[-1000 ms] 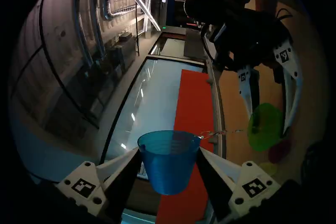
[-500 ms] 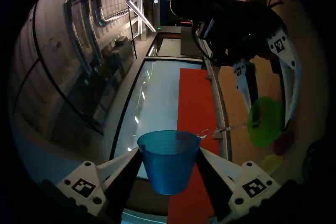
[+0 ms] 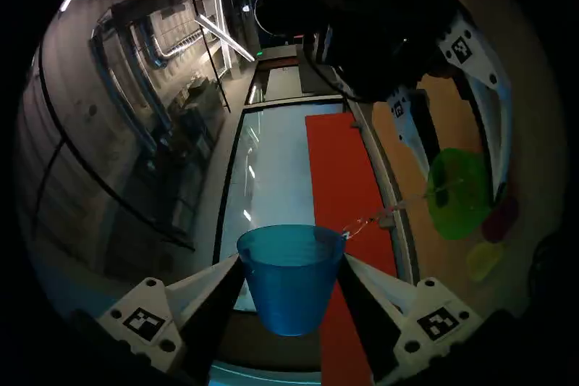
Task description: Pour water
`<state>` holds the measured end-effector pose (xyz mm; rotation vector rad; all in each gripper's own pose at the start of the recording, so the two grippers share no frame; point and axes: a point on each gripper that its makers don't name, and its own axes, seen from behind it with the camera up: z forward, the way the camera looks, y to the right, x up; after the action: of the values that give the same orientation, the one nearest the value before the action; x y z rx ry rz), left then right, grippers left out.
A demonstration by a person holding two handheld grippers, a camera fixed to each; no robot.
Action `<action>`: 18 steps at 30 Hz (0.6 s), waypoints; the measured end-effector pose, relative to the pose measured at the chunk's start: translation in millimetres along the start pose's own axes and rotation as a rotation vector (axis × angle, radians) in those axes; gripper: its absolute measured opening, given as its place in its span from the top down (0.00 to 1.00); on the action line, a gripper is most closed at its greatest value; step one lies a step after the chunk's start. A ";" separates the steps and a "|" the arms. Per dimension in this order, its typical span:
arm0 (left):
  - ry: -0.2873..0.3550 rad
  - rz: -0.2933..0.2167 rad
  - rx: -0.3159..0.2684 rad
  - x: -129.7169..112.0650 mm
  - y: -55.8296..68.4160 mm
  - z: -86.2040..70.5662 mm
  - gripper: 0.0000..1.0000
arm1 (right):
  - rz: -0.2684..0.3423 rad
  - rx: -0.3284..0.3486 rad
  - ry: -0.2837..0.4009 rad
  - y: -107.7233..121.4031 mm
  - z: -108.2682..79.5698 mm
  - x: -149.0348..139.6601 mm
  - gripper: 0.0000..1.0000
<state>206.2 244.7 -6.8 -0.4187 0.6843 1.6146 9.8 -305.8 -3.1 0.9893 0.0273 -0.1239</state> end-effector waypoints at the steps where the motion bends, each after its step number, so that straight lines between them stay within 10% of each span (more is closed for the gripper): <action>1: 0.001 0.010 0.004 0.6 -0.6 -0.1 0.15 | 0.000 -0.001 0.000 0.2 0.0 0.0 0.11; 18: 0.015 0.057 0.019 6.7 -1.2 2.6 0.15 | 0.004 -0.006 0.007 2.5 -1.6 0.4 0.11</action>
<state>206.5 251.5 -9.2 -0.4013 0.7286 1.6583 10.5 -303.1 -1.9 0.9842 0.0319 -0.1163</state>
